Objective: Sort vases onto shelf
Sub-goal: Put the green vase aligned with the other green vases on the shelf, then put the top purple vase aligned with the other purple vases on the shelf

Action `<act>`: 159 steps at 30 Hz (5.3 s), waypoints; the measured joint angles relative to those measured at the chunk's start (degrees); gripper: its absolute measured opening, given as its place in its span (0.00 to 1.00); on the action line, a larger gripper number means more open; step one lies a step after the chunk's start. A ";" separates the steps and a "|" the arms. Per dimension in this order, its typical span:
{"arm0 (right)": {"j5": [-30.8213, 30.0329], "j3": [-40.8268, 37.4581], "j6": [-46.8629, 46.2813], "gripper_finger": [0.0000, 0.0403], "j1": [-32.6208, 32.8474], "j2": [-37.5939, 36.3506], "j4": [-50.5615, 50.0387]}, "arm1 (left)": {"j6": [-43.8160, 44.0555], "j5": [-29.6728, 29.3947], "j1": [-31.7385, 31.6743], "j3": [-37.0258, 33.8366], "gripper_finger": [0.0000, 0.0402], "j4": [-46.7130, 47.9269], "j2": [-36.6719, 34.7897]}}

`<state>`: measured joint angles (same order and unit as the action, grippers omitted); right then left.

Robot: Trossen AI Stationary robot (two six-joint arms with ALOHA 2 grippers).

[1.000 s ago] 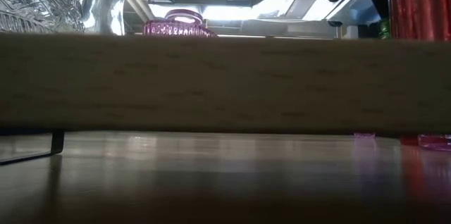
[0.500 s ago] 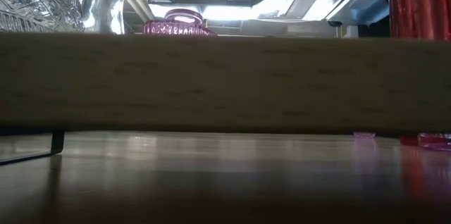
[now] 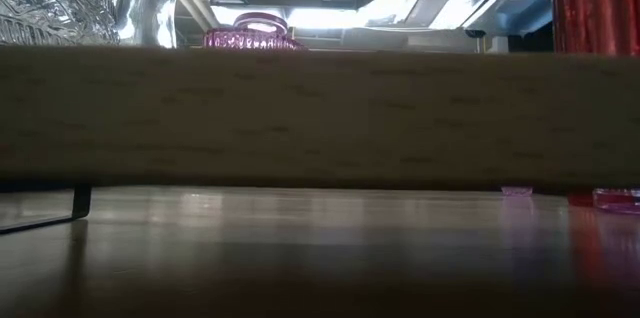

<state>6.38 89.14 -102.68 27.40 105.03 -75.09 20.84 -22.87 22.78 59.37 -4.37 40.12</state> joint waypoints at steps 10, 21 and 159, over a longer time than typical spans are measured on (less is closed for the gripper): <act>-0.17 0.02 -0.65 0.03 0.00 0.00 -0.04 | -0.02 0.04 0.00 0.00 0.11 -0.36 0.00; 0.05 0.07 -0.63 0.03 0.00 -0.03 -0.04 | -0.37 0.04 -0.01 0.00 0.11 -0.36 0.00; -19.69 -28.36 59.06 0.22 -77.53 -26.25 8.76 | -1.40 4.39 -13.99 0.02 0.11 -1.00 6.94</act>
<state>-13.31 60.78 -43.62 -50.13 78.78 -66.33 19.44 -18.48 8.79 59.40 -5.37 47.05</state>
